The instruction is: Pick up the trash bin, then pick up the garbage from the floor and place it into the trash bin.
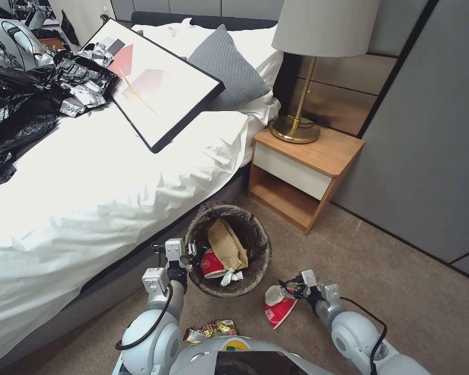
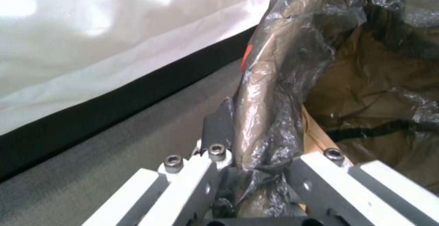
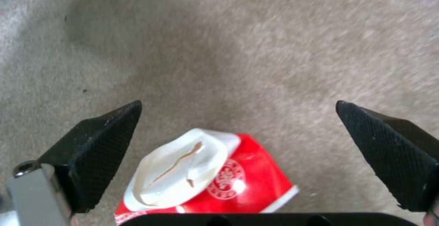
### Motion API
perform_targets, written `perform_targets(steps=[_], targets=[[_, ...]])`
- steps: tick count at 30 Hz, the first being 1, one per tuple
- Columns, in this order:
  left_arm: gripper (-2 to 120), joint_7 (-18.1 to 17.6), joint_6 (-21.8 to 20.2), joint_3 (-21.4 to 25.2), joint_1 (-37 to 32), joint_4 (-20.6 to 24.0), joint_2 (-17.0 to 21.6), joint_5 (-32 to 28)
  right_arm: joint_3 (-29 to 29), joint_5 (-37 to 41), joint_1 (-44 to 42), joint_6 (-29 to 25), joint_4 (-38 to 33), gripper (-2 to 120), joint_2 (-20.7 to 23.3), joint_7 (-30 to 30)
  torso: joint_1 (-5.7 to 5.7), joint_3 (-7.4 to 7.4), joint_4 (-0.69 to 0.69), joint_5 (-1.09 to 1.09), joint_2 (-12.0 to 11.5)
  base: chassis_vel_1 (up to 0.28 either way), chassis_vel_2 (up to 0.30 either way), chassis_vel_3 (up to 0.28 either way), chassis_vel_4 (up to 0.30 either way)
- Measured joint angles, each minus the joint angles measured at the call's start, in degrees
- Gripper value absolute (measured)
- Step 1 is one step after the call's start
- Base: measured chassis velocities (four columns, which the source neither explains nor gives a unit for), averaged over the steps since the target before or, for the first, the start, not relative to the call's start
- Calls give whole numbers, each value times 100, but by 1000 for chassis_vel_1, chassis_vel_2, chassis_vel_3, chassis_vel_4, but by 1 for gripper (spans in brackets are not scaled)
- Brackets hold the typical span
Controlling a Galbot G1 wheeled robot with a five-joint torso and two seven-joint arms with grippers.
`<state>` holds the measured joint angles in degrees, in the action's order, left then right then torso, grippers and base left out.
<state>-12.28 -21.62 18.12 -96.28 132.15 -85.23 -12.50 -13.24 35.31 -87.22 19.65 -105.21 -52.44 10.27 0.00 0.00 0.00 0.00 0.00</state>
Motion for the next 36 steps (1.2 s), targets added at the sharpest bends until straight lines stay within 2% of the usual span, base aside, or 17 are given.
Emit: perform_targets(steps=[11, 21, 23, 24, 27, 28, 32, 34, 35, 36], targets=[[3, -1, -3, -2, -6, -41, -19, 23, 415, 116, 300, 133, 459, 100, -243, 81, 0, 0, -1, 0, 0, 0, 0, 0, 0], [3, -16, -11, 27, 27, -97, -15, 3, 492, 61, 439, 66, 1038, 99, -375, 78, 0, 0, 0, 0, 0, 0, 0, 0, 0], [3, -21, -15, 26, 55, -127, -13, -10, 489, 3, 448, -6, 1218, 92, -447, 56, 0, 0, -1, 0, 0, 0, 0, 0, 0], [3, -21, -15, 26, 55, -127, -13, -10, 489, 3, 448, -6, 1218, 92, -447, 56, 0, 0, -1, 0, 0, 0, 0, 0, 0], [3, -30, -25, 21, 81, -142, -13, -20, 484, -74, 479, -116, 1451, 78, -527, -23, 0, 0, 0, 0, 0, 0, 0, 0, 0], [3, -30, -25, 21, 81, -142, -13, -20, 484, -74, 479, -116, 1451, 78, -527, -23, 0, 0, 0, 0, 0, 0, 0, 0, 0], [3, -38, -30, 15, 83, -163, -5, -27, 473, -177, 550, -247, 1774, 58, -703, -158, 0, 0, 0, -1, 0, 0, 0, 0, 0], [3, -39, -30, 16, 82, -163, -3, -27, 472, -197, 551, -269, 1803, 56, -725, -179, 0, 0, 0, -1, 0, 0, 0, 0, 0], [3, -41, -32, 21, 82, -159, 3, -31, 471, -238, 552, -305, 1844, 48, -762, -202, 0, 0, -1, -3, 0, 0, 0, 0, 0], [3, -41, -34, 22, 82, -155, 4, -33, 471, -249, 552, -314, 1854, 46, -772, -209, 0, 0, -1, -3, 0, 0, 0, 0, 0]])
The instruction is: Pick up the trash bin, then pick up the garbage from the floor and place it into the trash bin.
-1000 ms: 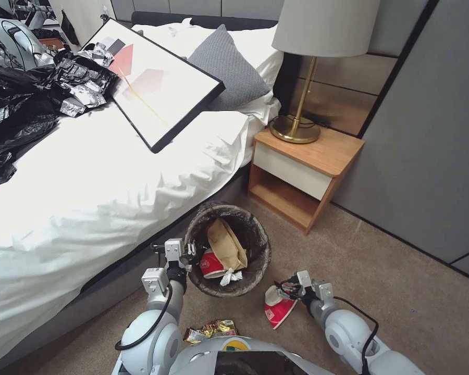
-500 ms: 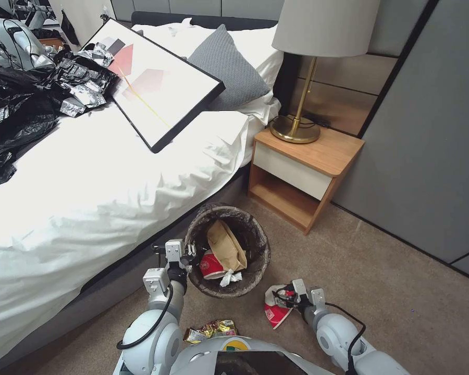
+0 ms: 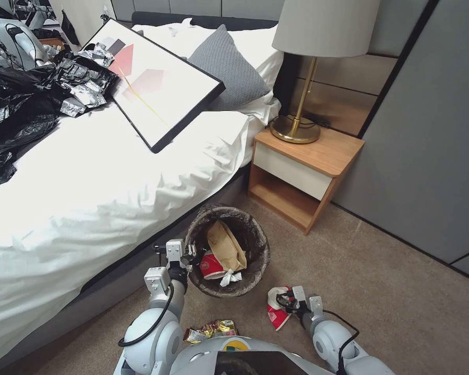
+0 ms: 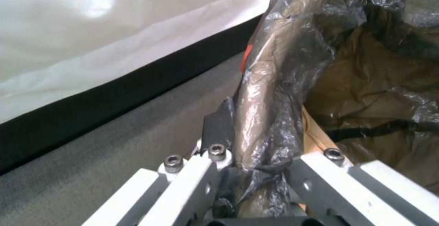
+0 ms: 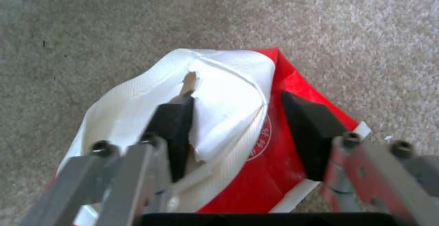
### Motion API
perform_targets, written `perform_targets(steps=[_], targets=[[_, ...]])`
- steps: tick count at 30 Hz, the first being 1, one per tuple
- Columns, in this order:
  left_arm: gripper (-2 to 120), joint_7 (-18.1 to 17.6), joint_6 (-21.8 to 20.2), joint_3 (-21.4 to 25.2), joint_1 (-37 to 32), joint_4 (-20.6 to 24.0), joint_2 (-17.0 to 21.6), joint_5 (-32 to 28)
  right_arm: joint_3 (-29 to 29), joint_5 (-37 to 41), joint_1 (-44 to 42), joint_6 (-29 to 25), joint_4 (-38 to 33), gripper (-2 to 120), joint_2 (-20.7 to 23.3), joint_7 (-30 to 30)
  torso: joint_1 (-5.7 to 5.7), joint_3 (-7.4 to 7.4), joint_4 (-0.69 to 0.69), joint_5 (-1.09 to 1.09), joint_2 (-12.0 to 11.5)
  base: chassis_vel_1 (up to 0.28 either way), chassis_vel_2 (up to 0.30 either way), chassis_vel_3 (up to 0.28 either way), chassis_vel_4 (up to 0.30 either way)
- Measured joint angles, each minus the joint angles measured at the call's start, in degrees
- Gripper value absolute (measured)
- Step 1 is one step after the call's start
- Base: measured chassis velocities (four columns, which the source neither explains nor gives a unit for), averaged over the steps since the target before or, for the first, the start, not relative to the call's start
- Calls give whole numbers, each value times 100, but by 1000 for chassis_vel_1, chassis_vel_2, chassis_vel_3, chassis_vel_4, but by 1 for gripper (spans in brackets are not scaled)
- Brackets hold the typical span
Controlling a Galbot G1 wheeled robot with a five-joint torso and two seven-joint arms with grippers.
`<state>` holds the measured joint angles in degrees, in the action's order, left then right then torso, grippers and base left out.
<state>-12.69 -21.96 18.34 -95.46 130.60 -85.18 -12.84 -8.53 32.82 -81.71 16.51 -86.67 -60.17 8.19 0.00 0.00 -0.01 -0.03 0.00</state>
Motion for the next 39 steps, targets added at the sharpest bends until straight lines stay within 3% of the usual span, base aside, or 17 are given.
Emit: perform_targets(steps=[4, 6, 7, 8, 10, 15, 33, 39], targets=[[3, -2, -4, 3, 0, 16, 4, -4, 1, -26, 0, -23, 17, 34, -21, -19, 0, 0, 0, 1, 0, 0, 0, 0, 0], [3, -2, -4, 3, 0, 16, 4, -4, 1, -26, 0, -23, 17, 34, -21, -19, 0, 0, 0, 1, 0, 0, 0, 0, 0], [3, -4, -4, 4, -1, 21, 5, -5, 2, -37, -1, -31, 21, 25, -30, -22, 0, 0, 0, 2, 0, 0, 0, 0, 0], [3, -4, -4, 4, -1, 21, 5, -5, 2, -37, -1, -31, 21, 25, -30, -22, 0, 0, 0, 2, 0, 0, 0, 0, 0], [3, -4, -5, 4, -6, 28, 5, -6, 2, -59, -3, -43, 26, 12, -38, -25, 0, 0, 0, 2, 0, 0, 0, 0, 0], [3, -5, -5, 2, -10, 34, 5, -5, 0, -94, -5, -67, 30, 0, -39, -29, 0, 0, 1, 3, 0, 0, 0, 0, 0], [3, -6, 5, -13, -51, 78, 14, 14, -414, -390, -132, -435, -113, 0, 9, -110, 0, -1, 0, 3, 0, 0, 0, 0, 0], [3, -6, 10, -12, -62, 64, 7, 31, -896, -390, -151, -844, -755, 0, -15, -7, 0, -1, 1, 3, 0, 0, 0, 0, 0]])
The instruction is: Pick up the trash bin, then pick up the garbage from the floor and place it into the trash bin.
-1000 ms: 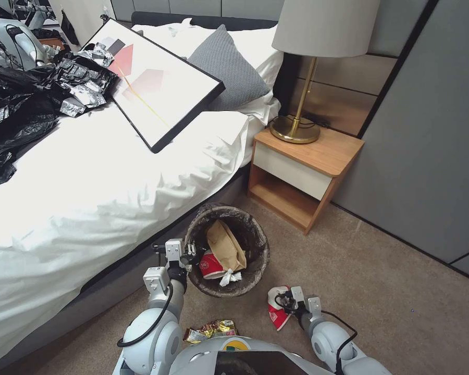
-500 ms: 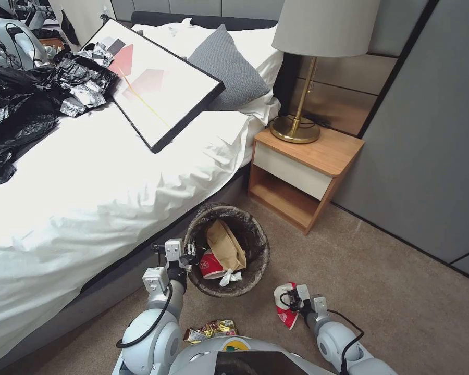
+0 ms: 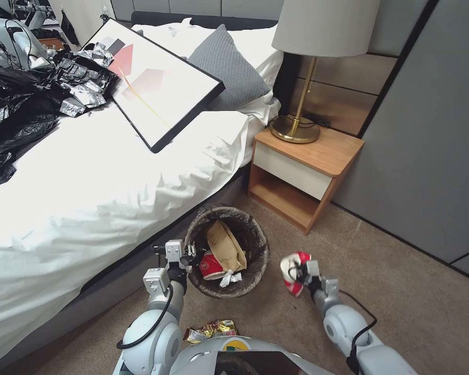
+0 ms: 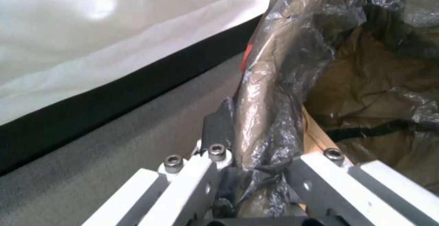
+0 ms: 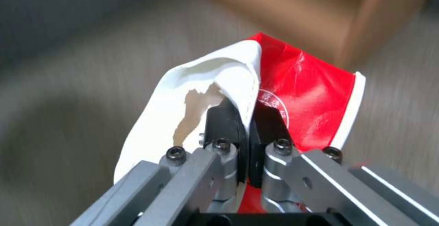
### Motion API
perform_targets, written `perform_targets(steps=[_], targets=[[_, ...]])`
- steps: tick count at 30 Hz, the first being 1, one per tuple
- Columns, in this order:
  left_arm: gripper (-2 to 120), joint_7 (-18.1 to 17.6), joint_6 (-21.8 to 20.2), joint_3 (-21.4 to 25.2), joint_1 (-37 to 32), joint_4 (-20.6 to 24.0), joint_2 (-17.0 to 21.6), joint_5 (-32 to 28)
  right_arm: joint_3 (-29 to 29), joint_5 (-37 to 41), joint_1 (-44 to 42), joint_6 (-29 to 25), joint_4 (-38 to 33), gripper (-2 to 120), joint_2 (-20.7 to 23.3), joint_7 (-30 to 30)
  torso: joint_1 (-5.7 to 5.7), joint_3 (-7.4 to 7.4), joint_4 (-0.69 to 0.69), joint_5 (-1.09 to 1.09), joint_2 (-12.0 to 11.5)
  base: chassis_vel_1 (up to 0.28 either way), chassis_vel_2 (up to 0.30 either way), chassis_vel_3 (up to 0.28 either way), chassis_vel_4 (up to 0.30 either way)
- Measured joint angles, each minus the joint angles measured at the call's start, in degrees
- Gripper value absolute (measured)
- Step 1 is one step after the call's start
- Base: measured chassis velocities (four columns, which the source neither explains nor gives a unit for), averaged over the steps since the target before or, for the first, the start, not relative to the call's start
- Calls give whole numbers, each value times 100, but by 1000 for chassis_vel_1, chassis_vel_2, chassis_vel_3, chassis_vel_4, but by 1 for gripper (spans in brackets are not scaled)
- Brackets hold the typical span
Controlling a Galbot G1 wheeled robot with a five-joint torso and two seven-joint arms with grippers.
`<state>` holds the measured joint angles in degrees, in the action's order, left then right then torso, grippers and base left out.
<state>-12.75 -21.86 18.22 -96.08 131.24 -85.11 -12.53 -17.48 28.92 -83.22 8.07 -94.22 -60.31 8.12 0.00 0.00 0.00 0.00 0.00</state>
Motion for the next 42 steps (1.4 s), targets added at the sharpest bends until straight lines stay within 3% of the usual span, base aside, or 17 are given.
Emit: perform_targets(steps=[2, 5, 14, 17, 22, 23, 26, 34, 42], targets=[[3, 0, 0, 0, -1, -6, -2, 3, -74, 30, 3, -44, -166, 0, 6, 26, 0, 0, 1, 0, 0, 0, 0, 0, 0], [3, 1, 1, 0, -6, -37, -8, 12, -471, 282, 17, -263, -1204, 0, 127, 74, 0, 0, 1, -2, 0, 0, 0, 0, 0], [3, 2, 1, 3, -30, -72, 1, 9, -876, 801, 36, -788, -2805, 0, 195, -165, 0, 0, 0, 0, 0, 0, 0, 0, 0], [3, 3, 1, -32, -40, -94, 10, 10, -1017, 1365, 161, -1413, -3566, 0, 246, -884, 0, 0, 0, 0, 0, 0, 0, 0, 0], [3, 4, 1, -78, -40, -121, 17, 13, -888, 2316, 129, -1710, -4011, 0, 392, -1658, 0, 0, 1, -1, 0, 0, 0, 0, 0], [3, 4, 0, -96, -41, -135, 26, 17, -676, 2805, 26, -1772, -4205, 0, 544, -2054, 0, 0, -1, -1, 0, 0, 0, 0, 0], [3, 5, 0, -106, -42, -147, 31, 24, -275, 3088, -27, -1769, -4270, 0, 718, -2249, 0, 0, -1, -1, 0, 0, 0, 0, 0], [3, 10, 0, -137, -29, -185, 19, 52, 790, 2770, -71, -1716, -4096, 0, 1055, -2228, 0, 0, 0, 0, 0, 0, 0, 0, 0], [3, 12, -2, -154, -25, -191, 4, 58, 1190, 2529, -66, -1730, -3734, 0, 1132, -2186, 0, 0, 1, 0, 0, 0, 0, 0, 0]])
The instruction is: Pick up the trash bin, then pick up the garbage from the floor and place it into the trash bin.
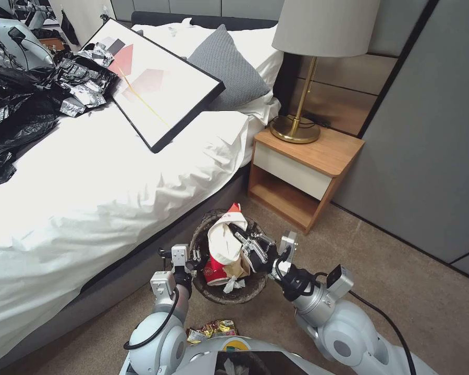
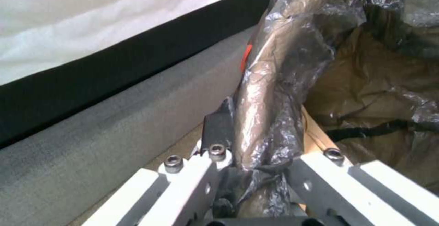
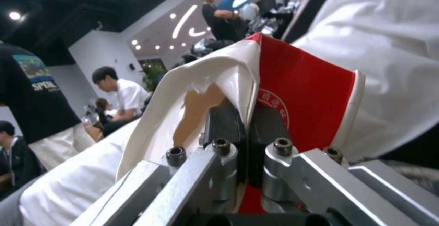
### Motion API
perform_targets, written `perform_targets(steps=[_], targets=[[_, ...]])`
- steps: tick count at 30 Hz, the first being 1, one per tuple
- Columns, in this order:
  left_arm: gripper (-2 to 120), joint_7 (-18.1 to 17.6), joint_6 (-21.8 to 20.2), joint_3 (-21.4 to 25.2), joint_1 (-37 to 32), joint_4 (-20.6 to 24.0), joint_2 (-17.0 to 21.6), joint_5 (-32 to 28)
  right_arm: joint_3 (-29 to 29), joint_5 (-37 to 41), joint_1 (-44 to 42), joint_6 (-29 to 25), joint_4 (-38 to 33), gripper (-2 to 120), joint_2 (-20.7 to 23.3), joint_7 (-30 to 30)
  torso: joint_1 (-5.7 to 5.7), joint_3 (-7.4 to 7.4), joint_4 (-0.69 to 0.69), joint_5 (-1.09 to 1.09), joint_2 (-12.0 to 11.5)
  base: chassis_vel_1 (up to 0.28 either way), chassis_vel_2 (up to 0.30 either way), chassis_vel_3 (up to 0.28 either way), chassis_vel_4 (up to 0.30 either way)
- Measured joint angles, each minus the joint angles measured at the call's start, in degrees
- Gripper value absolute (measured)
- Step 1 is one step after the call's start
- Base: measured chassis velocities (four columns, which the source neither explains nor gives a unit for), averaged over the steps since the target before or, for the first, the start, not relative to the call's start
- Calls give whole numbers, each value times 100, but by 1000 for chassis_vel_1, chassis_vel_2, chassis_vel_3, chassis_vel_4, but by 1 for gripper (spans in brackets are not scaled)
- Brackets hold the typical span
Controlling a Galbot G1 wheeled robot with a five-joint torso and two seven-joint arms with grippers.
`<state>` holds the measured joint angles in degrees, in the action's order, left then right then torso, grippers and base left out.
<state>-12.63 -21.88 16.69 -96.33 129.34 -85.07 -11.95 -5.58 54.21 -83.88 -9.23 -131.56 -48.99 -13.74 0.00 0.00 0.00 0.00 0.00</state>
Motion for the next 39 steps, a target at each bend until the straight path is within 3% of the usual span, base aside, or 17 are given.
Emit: perform_targets(steps=[16, 24, 39], targets=[[3, 0, -9, 9, 38, -7, -9, -15, 256, -236, -67, -60, 557, 4, -101, 21, 0, 0, 0, 0, 0, 0, 0, 0, 0], [3, -2, -21, 21, 41, 6, -7, -27, 388, -351, -242, -93, 711, 39, -70, 151, 0, 0, -1, 0, 0, 0, 0, 0, 0], [3, -6, -34, 18, 55, 32, -7, -35, 353, -554, -396, -126, 759, 92, 0, 244, 0, 0, 0, 0, 0, 0, 0, 0, 0]])
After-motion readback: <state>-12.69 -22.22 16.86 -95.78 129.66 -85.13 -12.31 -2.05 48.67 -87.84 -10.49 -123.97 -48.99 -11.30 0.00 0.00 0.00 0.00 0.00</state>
